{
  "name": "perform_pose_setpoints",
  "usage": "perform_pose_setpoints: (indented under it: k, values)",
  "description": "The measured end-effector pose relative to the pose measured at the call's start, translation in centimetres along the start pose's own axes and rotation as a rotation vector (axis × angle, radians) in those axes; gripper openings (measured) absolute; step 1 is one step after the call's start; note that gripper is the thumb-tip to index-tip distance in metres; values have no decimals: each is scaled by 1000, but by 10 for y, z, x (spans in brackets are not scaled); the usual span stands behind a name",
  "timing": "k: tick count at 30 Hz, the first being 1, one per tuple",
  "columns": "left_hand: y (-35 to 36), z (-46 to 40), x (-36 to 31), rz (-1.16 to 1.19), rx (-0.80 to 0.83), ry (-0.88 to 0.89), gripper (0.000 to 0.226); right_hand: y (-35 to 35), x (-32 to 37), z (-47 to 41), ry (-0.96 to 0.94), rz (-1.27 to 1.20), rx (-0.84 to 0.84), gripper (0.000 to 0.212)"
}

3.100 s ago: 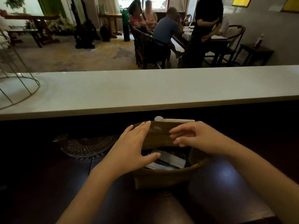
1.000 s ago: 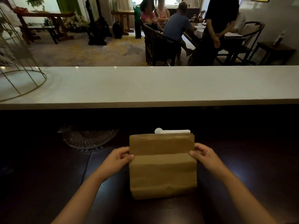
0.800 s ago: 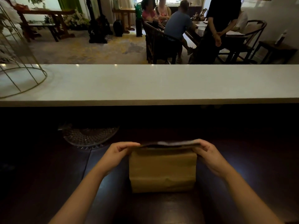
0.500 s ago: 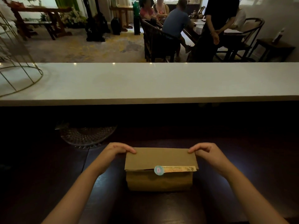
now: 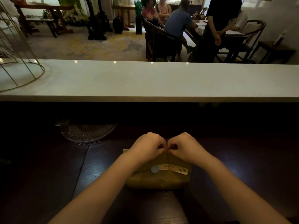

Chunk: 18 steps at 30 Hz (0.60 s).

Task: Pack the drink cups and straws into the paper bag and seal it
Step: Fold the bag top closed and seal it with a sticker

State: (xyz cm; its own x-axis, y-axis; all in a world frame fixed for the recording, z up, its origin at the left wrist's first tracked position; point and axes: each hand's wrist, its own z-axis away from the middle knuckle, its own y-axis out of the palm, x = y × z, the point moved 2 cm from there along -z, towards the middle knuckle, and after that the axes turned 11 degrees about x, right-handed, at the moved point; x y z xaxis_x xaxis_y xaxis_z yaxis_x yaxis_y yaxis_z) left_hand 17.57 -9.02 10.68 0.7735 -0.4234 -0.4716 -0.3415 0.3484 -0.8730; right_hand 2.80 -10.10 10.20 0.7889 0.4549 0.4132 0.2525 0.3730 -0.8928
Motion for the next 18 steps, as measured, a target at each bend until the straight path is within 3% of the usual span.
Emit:
perform_pose_setpoints:
  k: [14,18]
  values:
    - [0,29,58,134,155,-111,10,3,-26,10,107,-178,69,5]
    - [-2,36,69,194,155,-166,9,1,-47,21,162,-198,100,21]
